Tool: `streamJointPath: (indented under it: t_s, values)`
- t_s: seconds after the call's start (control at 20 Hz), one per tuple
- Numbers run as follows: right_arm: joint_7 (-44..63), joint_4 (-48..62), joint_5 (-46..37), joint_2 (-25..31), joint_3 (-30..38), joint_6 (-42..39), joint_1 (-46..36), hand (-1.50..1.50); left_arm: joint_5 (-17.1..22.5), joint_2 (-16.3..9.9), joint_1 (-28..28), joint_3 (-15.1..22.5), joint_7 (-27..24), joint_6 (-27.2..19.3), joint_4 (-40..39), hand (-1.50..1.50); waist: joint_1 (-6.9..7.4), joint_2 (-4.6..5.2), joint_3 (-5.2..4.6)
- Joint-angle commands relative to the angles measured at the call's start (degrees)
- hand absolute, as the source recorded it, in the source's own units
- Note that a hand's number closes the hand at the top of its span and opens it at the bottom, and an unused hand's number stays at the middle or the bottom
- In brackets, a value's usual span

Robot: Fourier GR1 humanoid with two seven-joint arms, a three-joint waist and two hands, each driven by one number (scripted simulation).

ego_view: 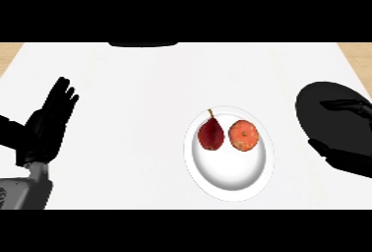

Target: Pick the squash from the plate and place it in the pan

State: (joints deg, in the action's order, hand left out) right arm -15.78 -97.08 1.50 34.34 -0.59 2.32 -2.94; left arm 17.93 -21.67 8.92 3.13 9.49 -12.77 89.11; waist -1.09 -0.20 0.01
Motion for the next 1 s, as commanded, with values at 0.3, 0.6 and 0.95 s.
streamJointPath:
  t_s: [0.3, 0.6, 0.95]
  values:
    - [6.71, -9.46, -12.46, 5.94, -1.41, -2.66, -0.68, -1.5, -2.48, 4.2, 1.94, 1.63, 0.93, -0.7, -0.71, 0.0, 1.02, 0.16, -0.06]
    - [18.7, -6.54, -21.89, 12.03, -8.04, -9.86, -10.02, -1.5, -1.78, 2.22, 2.41, 0.16, 2.25, 0.91, 0.24, 0.0, 2.46, 0.44, -0.12]
    - [32.56, -4.69, -27.2, 8.47, -19.68, -21.32, -19.37, -1.5, -3.95, 4.47, 3.47, 1.64, 3.41, -1.02, 0.43, 0.0, 2.14, 0.37, -0.09]
